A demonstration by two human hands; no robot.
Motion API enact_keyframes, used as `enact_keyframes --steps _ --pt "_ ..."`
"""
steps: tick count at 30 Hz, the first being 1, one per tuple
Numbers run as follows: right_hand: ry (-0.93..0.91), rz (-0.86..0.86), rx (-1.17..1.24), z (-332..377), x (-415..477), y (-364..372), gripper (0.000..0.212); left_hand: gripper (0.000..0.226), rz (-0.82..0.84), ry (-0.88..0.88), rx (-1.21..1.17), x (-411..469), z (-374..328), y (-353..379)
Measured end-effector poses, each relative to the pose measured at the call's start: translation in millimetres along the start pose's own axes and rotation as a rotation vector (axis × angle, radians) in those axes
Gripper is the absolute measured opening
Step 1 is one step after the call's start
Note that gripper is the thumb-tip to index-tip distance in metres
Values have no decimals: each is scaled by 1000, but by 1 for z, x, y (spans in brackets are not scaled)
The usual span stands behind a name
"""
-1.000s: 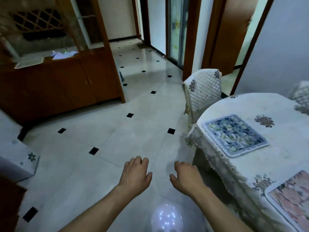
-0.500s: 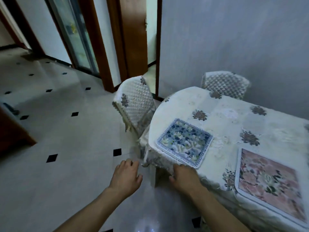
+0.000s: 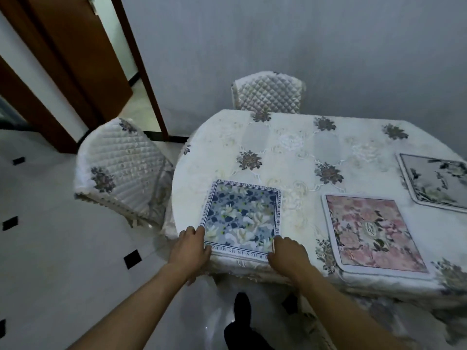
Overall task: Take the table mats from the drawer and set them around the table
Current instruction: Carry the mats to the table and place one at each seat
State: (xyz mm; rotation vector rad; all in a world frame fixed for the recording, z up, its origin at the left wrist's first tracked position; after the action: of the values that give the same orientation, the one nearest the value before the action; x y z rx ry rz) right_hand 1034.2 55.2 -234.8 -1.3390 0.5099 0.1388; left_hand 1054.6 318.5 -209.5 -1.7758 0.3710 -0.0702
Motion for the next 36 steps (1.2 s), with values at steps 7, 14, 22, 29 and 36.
enact_keyframes --steps 7,14,22,29,36 --pt "263 166 353 -3 80 22 33 37 135 -264 -201 68 45 40" --pt "455 131 525 -11 104 31 35 38 226 -490 -415 96 64 71" --pt "450 0 643 -8 117 28 13 15 166 -409 -284 101 66 66" --pt "293 -158 647 21 125 0 16 17 -7 -189 -302 107 73 40" --pt "107 -236 601 122 138 -34 29 17 -259 -193 -361 93 148 -30"
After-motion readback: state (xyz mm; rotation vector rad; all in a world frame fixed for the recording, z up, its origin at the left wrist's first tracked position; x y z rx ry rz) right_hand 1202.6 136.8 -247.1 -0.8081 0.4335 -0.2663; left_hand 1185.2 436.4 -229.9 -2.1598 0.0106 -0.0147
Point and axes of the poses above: each hand's wrist, its own x-axis towards the middle knuckle, its own y-axis out of the palm, z = x × y, the point moved 4 cm from there along x, towards the middle knuckle, and after that the axes turned 10 degrees about y, right-handed, at the moved point
